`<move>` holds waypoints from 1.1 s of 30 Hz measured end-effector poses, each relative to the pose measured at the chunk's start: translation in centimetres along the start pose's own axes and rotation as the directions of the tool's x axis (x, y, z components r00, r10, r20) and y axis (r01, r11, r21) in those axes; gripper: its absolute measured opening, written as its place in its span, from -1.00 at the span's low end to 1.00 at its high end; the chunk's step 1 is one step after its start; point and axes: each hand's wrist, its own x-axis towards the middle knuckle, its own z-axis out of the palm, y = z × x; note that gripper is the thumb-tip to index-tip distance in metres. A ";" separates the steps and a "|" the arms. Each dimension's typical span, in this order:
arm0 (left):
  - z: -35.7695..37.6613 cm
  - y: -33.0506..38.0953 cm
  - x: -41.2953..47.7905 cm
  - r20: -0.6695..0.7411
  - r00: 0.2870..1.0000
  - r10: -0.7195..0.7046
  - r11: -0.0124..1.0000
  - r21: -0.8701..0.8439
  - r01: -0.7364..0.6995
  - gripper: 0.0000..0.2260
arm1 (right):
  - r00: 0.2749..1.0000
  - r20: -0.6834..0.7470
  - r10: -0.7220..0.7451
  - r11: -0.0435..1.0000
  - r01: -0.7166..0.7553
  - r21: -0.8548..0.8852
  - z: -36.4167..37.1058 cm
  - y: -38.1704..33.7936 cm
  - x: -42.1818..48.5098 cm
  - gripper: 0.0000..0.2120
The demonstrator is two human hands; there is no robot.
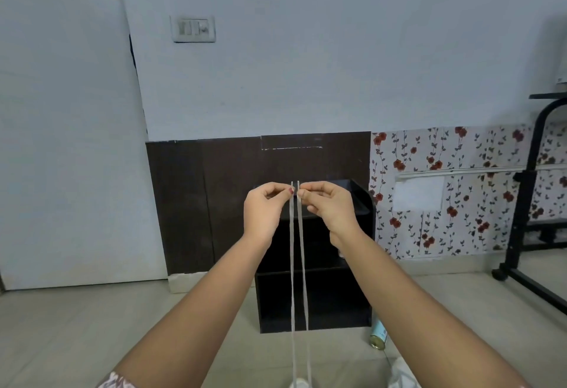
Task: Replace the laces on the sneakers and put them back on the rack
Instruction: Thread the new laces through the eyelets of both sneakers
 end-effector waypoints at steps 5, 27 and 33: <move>0.0 0.2 0.4 0.030 1.000 0.000 1.000 0.004 0.000 -0.91 | 1.000 0.004 0.004 1.000 -0.004 -0.017 0.1 -0.1 0.3 -0.90; -5.1 -24.6 -23.7 0.173 0.706 -0.687 0.637 0.612 0.469 -0.93 | 0.638 -0.005 0.770 0.478 -0.582 -0.658 -8.7 26.7 -19.9 -0.87; -4.7 -29.0 -24.6 0.163 0.665 -0.729 0.558 0.703 0.440 -0.92 | 0.627 0.131 0.768 0.248 -0.102 -0.963 -8.0 32.7 -20.1 -0.65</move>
